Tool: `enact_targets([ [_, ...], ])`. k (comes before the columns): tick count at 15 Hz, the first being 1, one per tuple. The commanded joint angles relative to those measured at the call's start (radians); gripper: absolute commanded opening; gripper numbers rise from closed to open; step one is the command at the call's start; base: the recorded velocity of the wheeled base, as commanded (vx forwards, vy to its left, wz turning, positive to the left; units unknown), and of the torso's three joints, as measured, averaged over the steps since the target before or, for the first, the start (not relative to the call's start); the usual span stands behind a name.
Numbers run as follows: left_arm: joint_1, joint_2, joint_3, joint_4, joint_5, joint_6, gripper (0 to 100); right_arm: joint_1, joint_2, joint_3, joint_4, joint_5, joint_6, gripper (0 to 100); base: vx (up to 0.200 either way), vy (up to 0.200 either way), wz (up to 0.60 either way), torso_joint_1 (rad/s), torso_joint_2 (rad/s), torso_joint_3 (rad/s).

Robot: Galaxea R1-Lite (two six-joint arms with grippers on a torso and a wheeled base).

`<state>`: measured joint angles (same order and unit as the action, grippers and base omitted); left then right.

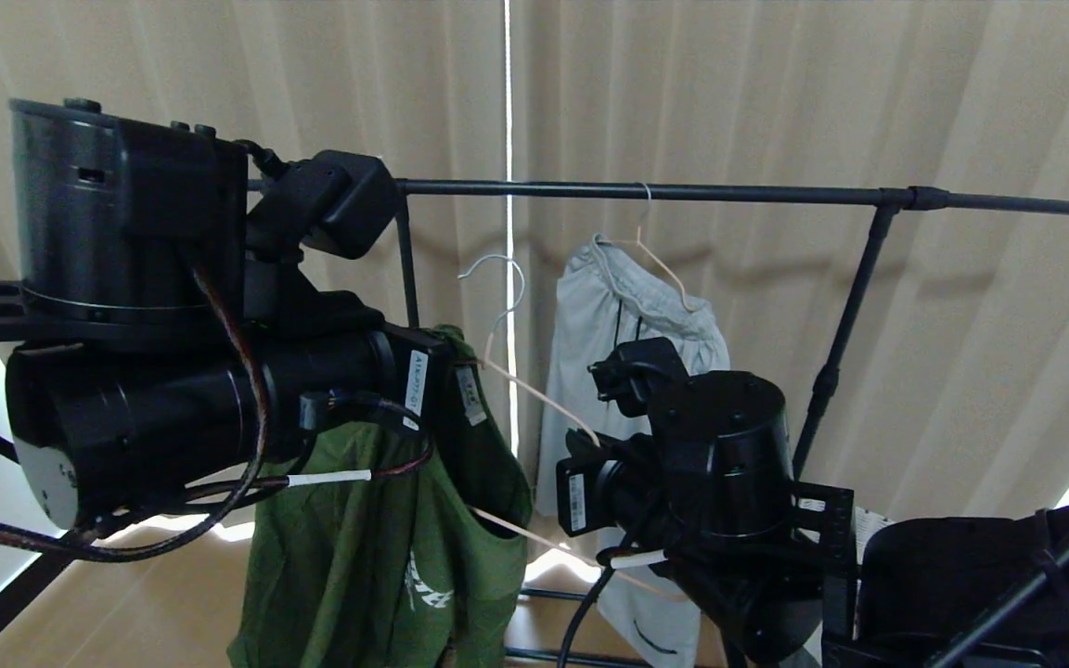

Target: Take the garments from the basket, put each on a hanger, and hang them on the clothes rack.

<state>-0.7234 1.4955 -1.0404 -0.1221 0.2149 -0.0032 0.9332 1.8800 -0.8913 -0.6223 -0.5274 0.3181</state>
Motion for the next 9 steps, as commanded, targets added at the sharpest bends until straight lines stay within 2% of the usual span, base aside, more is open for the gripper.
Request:
enact_targets([
  [1,0.013,-0.012,0.007,-0.001,0.003,0.002,0,-0.001,-0.009,0.011,0.000,0.000,-0.001,0,0.000,0.000,0.00,0.000,0.00,0.000],
  [2,0.039,-0.020,0.007,-0.001,0.003,0.015,0,-0.005,-0.012,0.022,0.001,-0.002,-0.002,0,0.000,0.000,0.00,0.000,0.00,0.000],
  [5,0.220,-0.044,0.017,-0.001,0.009,0.152,0,-0.034,-0.087,0.109,0.000,0.001,0.001,0,0.000,0.000,0.00,0.000,0.00,0.000],
  [6,0.263,-0.043,0.016,-0.001,0.011,0.166,0,-0.039,-0.116,0.133,0.000,0.000,0.004,0,0.000,0.000,0.00,0.000,0.00,0.000],
  [9,0.292,-0.038,0.019,-0.001,0.012,0.163,0,-0.039,-0.194,0.176,0.000,0.001,0.003,0,0.000,0.000,0.00,0.000,0.00,0.000],
])
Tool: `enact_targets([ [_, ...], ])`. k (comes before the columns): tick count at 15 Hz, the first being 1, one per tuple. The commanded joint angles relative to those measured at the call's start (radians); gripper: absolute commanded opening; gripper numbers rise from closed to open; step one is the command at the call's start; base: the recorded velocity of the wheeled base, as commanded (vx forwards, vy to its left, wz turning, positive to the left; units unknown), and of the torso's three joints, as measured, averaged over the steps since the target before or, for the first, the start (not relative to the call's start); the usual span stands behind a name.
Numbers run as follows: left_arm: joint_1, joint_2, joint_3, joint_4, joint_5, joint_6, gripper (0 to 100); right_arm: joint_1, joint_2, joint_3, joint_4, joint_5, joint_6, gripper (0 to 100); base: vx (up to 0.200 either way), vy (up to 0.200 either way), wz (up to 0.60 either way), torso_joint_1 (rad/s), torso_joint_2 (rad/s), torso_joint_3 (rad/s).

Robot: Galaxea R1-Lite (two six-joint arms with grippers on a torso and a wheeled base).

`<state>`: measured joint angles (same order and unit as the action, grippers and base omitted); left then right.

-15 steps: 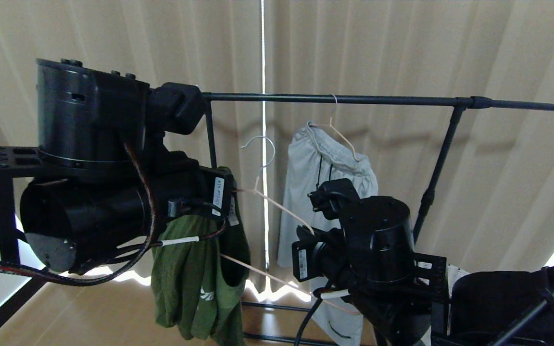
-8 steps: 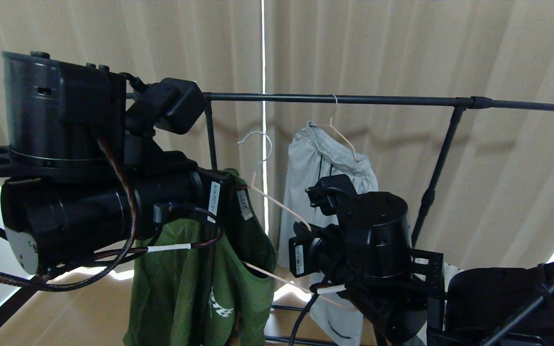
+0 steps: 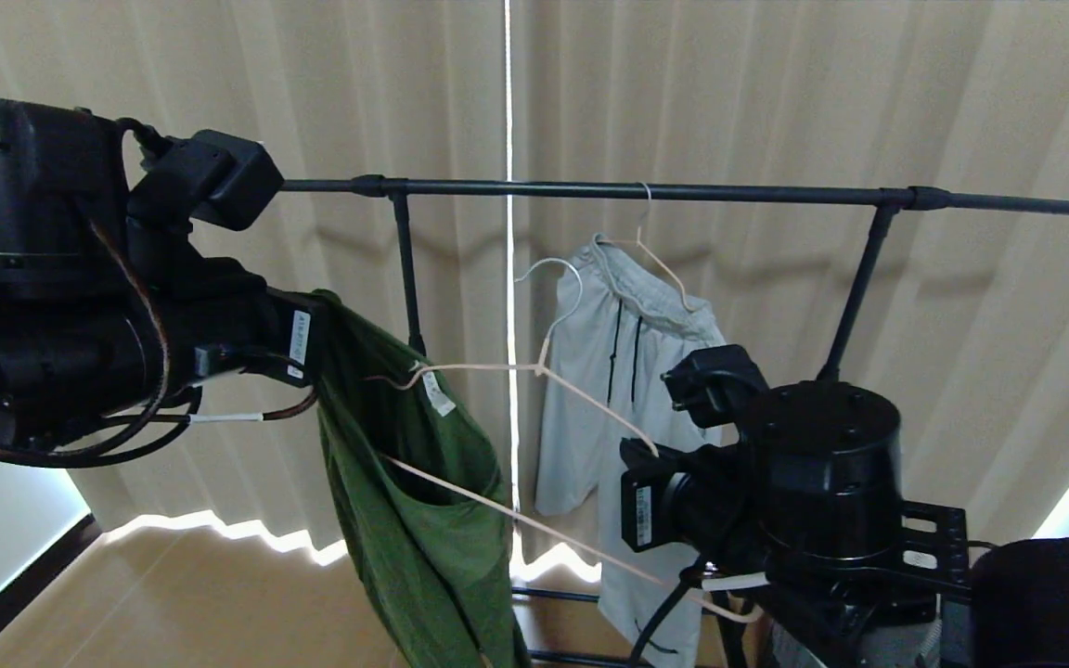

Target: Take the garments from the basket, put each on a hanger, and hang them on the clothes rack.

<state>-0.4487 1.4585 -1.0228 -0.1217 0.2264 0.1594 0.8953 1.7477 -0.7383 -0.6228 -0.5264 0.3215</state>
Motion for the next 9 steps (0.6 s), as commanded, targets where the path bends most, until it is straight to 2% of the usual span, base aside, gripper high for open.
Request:
enact_targets([
  [1,0.019,0.002,0.000,-0.001,0.001,0.000,0,0.001,-0.091,0.037,0.000,0.005,-0.001,0,0.000,0.000,0.00,0.000,0.00,0.000],
  [5,0.021,0.014,-0.007,-0.001,0.024,0.002,0,0.005,-0.175,0.102,0.000,0.072,-0.001,0,0.000,0.000,0.00,0.000,0.00,0.000],
  [9,0.015,0.014,0.001,-0.001,0.037,0.000,0,0.017,-0.171,0.103,-0.037,0.089,-0.002,0,0.000,0.000,0.00,0.000,0.00,0.000],
])
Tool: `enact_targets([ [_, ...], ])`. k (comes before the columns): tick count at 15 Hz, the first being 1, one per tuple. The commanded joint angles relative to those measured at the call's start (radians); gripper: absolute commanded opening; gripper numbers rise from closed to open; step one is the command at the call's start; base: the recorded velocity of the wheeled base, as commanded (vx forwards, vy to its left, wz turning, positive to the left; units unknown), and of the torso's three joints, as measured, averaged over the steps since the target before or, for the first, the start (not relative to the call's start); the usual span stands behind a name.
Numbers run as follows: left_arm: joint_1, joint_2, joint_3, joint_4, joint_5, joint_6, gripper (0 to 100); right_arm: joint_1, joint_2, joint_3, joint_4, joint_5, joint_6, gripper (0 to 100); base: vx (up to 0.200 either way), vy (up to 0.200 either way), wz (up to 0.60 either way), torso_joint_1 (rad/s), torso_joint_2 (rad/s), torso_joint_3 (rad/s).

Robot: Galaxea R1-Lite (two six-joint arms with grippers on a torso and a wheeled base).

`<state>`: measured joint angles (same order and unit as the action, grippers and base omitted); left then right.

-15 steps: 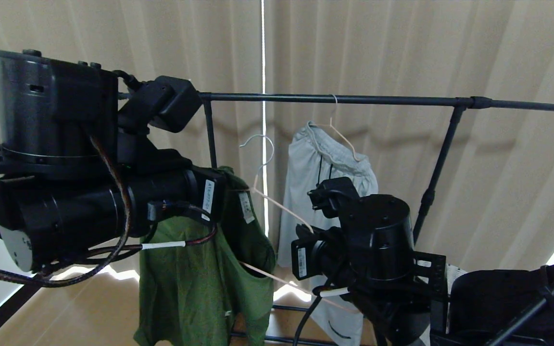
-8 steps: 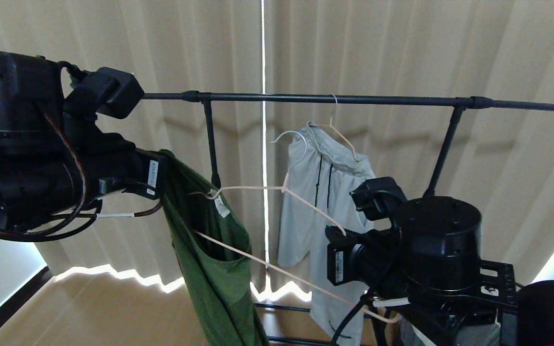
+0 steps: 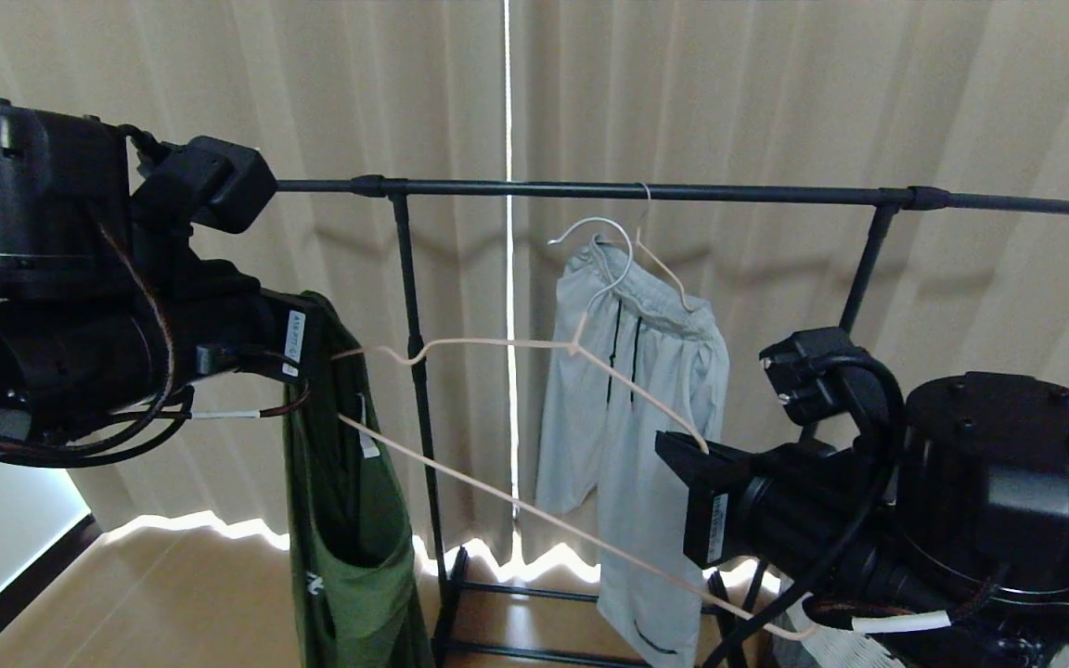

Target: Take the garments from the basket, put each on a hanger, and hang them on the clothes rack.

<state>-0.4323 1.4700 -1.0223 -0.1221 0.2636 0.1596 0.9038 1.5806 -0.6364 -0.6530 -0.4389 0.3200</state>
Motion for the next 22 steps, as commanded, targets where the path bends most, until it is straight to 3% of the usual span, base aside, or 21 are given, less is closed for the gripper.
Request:
enact_targets([
  [1,-0.002,0.003,0.001,-0.001,0.000,0.000,0,0.020,-0.001,0.003,-0.020,0.003,-0.004,0,0.000,0.000,0.00,0.000,0.00,0.000],
  [7,0.023,0.004,-0.001,-0.001,0.066,0.000,0,0.020,0.007,0.049,-0.028,0.002,-0.016,0,0.000,0.000,0.00,0.000,0.00,0.000],
  [14,0.057,0.030,0.004,-0.001,0.094,0.001,0,0.020,-0.004,0.049,-0.028,0.000,-0.016,0,0.000,0.000,0.00,0.000,0.00,0.000],
  [22,0.038,0.021,0.038,0.001,0.097,0.000,0,0.020,0.033,0.000,-0.028,0.005,-0.030,0,0.000,0.000,0.00,0.000,0.00,0.000],
])
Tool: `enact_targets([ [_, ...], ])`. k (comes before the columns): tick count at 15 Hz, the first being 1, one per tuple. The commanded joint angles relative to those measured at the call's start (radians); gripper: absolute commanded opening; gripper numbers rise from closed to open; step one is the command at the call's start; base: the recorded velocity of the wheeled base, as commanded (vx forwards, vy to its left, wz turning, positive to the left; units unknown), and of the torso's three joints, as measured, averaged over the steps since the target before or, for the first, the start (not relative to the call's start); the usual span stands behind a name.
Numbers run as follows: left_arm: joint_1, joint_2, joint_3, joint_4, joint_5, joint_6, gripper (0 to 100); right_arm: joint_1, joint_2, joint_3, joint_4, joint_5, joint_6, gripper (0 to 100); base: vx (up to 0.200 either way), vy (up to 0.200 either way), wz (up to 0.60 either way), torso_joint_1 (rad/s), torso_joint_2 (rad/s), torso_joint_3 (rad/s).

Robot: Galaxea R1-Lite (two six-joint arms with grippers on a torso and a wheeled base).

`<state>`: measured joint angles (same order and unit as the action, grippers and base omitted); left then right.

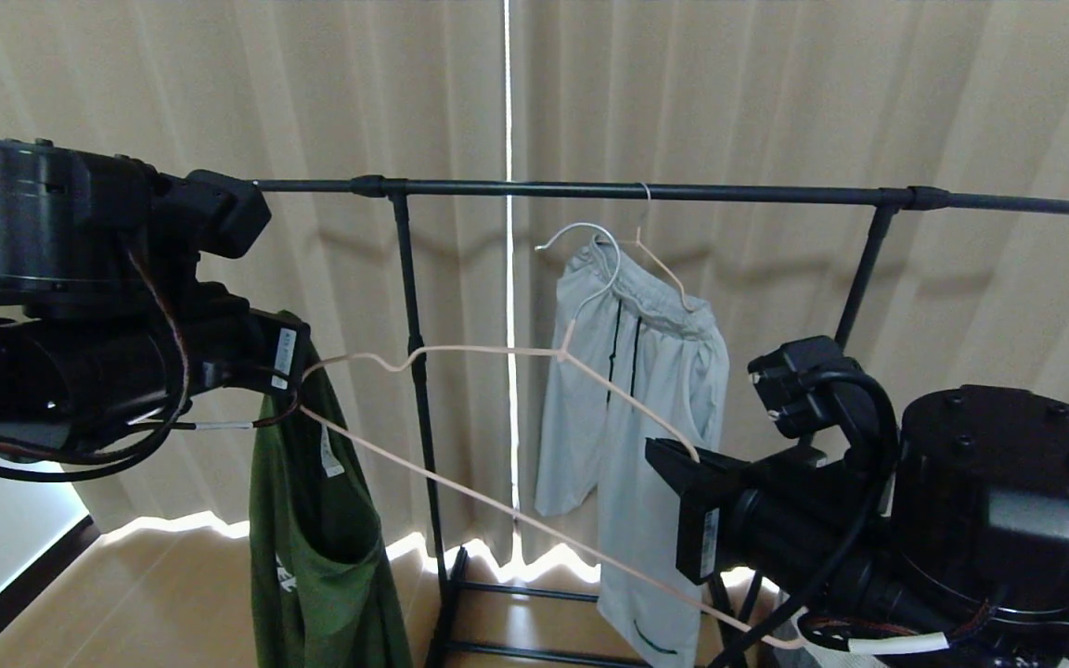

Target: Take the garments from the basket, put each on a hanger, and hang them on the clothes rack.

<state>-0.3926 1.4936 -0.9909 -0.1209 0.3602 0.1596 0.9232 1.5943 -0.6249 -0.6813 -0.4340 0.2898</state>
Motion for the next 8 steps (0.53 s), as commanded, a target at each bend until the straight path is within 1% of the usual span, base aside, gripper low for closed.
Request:
enact_targets([
  [1,-0.005,-0.010,0.009,0.000,0.000,0.000,0,0.000,0.023,-0.015,-0.001,0.001,0.000,0,0.000,0.000,0.00,0.000,0.00,0.000],
  [2,-0.006,-0.010,0.011,0.000,0.000,0.000,0,0.000,0.030,-0.021,-0.003,0.003,0.000,0,0.000,0.000,0.00,0.000,0.00,0.000],
  [6,-0.006,-0.009,0.015,-0.002,-0.001,-0.002,0,0.019,0.084,-0.021,-0.073,0.001,-0.004,0,0.000,0.000,0.00,0.000,0.00,0.000],
  [8,-0.014,-0.010,0.018,0.000,-0.001,-0.025,0,0.023,0.125,-0.039,-0.081,0.001,-0.004,0,0.000,0.000,0.00,0.000,0.00,0.000],
])
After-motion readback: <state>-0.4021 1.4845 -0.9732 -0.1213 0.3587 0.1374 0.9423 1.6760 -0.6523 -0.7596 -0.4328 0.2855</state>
